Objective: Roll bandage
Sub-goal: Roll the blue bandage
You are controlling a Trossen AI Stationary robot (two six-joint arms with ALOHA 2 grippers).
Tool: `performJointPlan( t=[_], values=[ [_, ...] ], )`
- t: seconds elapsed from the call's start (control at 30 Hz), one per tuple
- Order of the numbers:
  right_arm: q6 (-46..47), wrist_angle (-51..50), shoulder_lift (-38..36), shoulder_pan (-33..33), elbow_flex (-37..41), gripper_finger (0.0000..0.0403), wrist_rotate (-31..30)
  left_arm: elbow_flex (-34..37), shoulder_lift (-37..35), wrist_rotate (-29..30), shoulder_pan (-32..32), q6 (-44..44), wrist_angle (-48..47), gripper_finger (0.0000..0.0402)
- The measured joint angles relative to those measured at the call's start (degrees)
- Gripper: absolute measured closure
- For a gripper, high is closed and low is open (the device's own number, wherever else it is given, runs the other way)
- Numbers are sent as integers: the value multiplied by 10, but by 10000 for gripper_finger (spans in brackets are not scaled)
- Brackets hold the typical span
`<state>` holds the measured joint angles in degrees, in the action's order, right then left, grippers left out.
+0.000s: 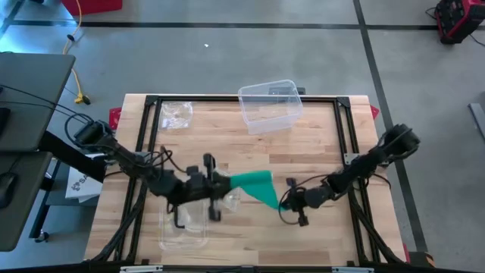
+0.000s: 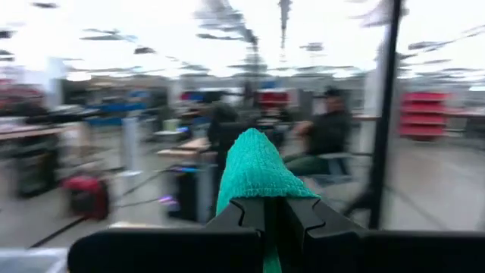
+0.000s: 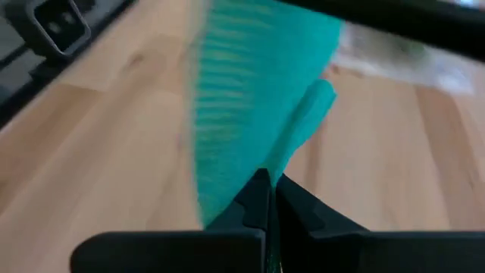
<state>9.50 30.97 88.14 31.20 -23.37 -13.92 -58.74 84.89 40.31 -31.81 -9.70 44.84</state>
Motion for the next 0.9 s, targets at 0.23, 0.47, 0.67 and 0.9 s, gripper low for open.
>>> performJointPlan(
  t=[0.23,0.47,0.67,0.9],
  values=[
    [-32,-19,63,22,-63,402,-77,0,7,17,31,6,-2,401],
    [-48,-161,-13,22,-80,343,-147,0,7,18,22,36,-32,401],
    [-30,-370,-154,22,-110,259,-181,0,7,44,9,83,-74,401],
    [-30,-445,-308,32,-133,234,-189,0,7,48,6,122,-105,401]
  ],
)
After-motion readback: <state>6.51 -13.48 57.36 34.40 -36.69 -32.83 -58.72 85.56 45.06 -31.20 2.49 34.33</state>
